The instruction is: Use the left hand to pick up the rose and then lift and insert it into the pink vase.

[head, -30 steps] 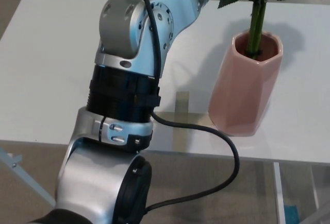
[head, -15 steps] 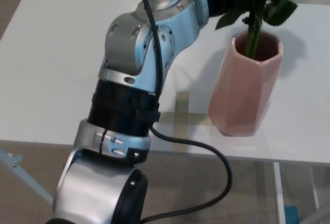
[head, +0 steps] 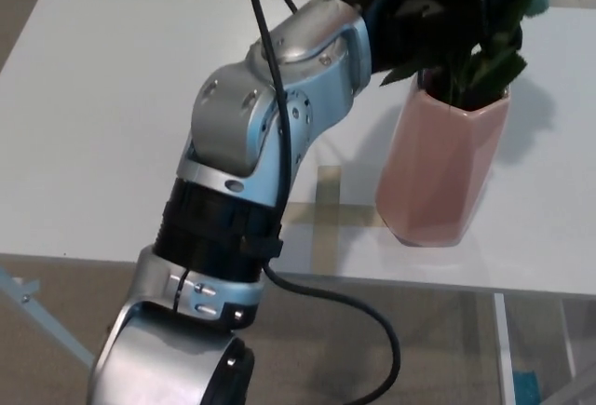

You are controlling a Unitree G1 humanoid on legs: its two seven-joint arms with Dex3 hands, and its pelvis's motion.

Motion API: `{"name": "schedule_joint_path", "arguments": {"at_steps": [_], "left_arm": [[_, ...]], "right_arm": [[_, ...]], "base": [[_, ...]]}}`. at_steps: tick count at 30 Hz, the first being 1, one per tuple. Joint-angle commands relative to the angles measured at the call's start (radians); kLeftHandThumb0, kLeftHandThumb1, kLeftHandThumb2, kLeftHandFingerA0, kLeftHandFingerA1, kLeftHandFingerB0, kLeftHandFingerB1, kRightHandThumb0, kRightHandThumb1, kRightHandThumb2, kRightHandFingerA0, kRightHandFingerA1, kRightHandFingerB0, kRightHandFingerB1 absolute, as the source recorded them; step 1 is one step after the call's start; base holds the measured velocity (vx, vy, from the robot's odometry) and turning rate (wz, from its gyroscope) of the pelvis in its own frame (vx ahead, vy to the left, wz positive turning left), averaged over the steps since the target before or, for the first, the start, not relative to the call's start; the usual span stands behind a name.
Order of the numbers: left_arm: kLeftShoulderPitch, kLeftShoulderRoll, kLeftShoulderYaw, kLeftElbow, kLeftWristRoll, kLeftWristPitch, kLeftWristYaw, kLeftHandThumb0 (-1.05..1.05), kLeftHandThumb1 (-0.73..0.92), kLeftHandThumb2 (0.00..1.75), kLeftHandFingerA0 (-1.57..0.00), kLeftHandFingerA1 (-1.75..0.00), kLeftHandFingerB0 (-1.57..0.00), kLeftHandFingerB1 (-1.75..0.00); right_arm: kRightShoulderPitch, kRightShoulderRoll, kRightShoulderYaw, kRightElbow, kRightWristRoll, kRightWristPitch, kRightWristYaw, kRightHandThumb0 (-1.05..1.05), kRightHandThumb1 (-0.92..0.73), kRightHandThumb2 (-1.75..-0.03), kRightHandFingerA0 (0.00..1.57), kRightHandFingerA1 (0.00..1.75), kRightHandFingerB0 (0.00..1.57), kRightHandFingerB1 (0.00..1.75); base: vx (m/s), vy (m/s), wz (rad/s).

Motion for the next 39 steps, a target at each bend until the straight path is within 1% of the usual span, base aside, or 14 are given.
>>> {"name": "schedule_joint_path", "arguments": {"at_steps": [1, 2, 3, 4, 5, 7, 8, 9, 10, 12, 15, 24, 25, 39], "left_arm": [[0.026, 0.018, -0.019, -0.031, 0.018, 0.032, -0.050, -0.21, 0.81, 0.63, -0.84, -1.44, -0.82, -0.75], [0.027, 0.031, -0.021, -0.035, 0.016, 0.040, -0.062, -0.21, 0.78, 0.65, -0.89, -1.36, -0.85, -0.60], [0.024, 0.055, -0.032, -0.036, 0.023, 0.045, -0.088, -0.23, 0.77, 0.63, -0.98, -1.09, -0.78, -0.50], [0.014, 0.086, -0.048, -0.034, 0.030, 0.054, -0.120, -0.26, 0.71, 0.62, -0.98, -0.63, -0.64, -0.43], [0.011, 0.097, -0.054, -0.033, 0.030, 0.057, -0.131, -0.26, 0.71, 0.62, -0.98, -0.63, -0.64, -0.43], [-0.010, 0.153, -0.098, -0.029, 0.036, 0.073, -0.203, -0.42, 0.62, 0.59, -0.45, -0.39, -0.34, -0.31], [-0.031, 0.199, -0.135, -0.020, 0.046, 0.076, -0.270, -0.67, 0.43, 0.79, -0.02, -0.21, -0.08, -0.24], [-0.051, 0.244, -0.169, -0.011, 0.055, 0.075, -0.335, -0.67, 0.43, 0.79, -0.02, -0.21, -0.08, -0.24], [-0.070, 0.287, -0.208, -0.004, 0.069, 0.066, -0.395, -0.79, 0.48, 0.81, 0.00, 0.00, -0.03, -0.07], [-0.088, 0.326, -0.240, -0.004, 0.079, 0.063, -0.437, -0.81, 0.46, 0.85, 0.00, 0.00, 0.00, -0.05], [-0.106, 0.377, -0.254, 0.004, 0.070, 0.064, -0.481, -0.97, 0.48, 0.66, 0.00, 0.00, 0.00, -0.08], [-0.118, 0.478, -0.261, 0.068, 0.081, -0.001, -0.580, -0.89, 0.50, 0.61, 0.00, 0.00, 0.00, -0.07], [-0.128, 0.492, -0.253, 0.074, 0.076, 0.018, -0.580, -0.79, 0.43, 0.85, 0.00, 0.00, 0.00, -0.03], [-0.205, 0.599, -0.365, 0.136, 0.206, -0.081, -0.742, -0.76, 0.42, 0.83, 0.00, 0.00, 0.00, -0.04]], "right_arm": [[0.003, 0.002, -0.001, 0.003, 0.002, 0.013, 0.023, -0.36, -0.63, -0.59, 0.73, 0.51, 0.61, 0.45], [0.002, 0.001, 0.002, 0.004, -0.001, 0.013, 0.024, -0.36, -0.63, -0.59, 0.73, 0.51, 0.61, 0.45], [0.001, 0.000, 0.005, 0.003, -0.004, 0.013, 0.025, -0.36, -0.63, -0.59, 0.73, 0.51, 0.61, 0.45], [-0.002, 0.000, 0.005, 0.003, -0.004, 0.014, 0.027, -0.36, -0.63, -0.59, 0.73, 0.51, 0.61, 0.45], [-0.003, 0.000, 0.005, 0.004, -0.003, 0.014, 0.028, -0.36, -0.63, -0.59, 0.73, 0.51, 0.61, 0.45], [-0.001, -0.002, 0.006, 0.002, -0.004, 0.011, 0.028, -0.36, -0.63, -0.59, 0.74, 0.51, 0.62, 0.45], [-0.001, -0.002, 0.007, 0.003, -0.006, 0.012, 0.028, -0.34, -0.63, -0.58, 0.74, 0.51, 0.63, 0.45], [-0.001, -0.002, 0.008, 0.003, -0.007, 0.013, 0.028, -0.34, -0.63, -0.58, 0.74, 0.51, 0.63, 0.45], [0.001, -0.003, 0.009, 0.003, -0.008, 0.011, 0.028, -0.34, -0.63, -0.58, 0.74, 0.51, 0.63, 0.46], [0.001, -0.003, 0.009, 0.002, -0.007, 0.012, 0.029, -0.34, -0.63, -0.58, 0.74, 0.51, 0.63, 0.46], [0.000, -0.002, 0.010, 0.003, -0.008, 0.013, 0.032, -0.34, -0.63, -0.58, 0.74, 0.51, 0.63, 0.46], [-0.006, -0.003, 0.014, 0.005, -0.009, 0.022, 0.036, -0.34, -0.63, -0.58, 0.74, 0.51, 0.62, 0.45], [-0.013, -0.003, 0.013, 0.006, -0.007, 0.025, 0.037, -0.34, -0.63, -0.58, 0.74, 0.51, 0.62, 0.45], [-0.024, -0.001, 0.012, 0.000, -0.002, 0.030, 0.042, -0.34, -0.62, -0.58, 0.74, 0.51, 0.64, 0.46]], "base": [[0.00, 0.000, 0.00], [0.00, 0.000, 0.00], [0.00, 0.000, 0.00], [0.00, 0.000, 0.00], [0.00, 0.000, 0.00], [0.00, 0.000, 0.00], [0.00, 0.000, 0.00], [0.00, 0.000, 0.00], [0.00, 0.000, 0.00], [0.00, 0.000, 0.00], [0.00, 0.000, 0.00], [0.00, 0.000, 0.00], [0.00, 0.000, 0.00], [0.00, 0.000, 0.00]]}}
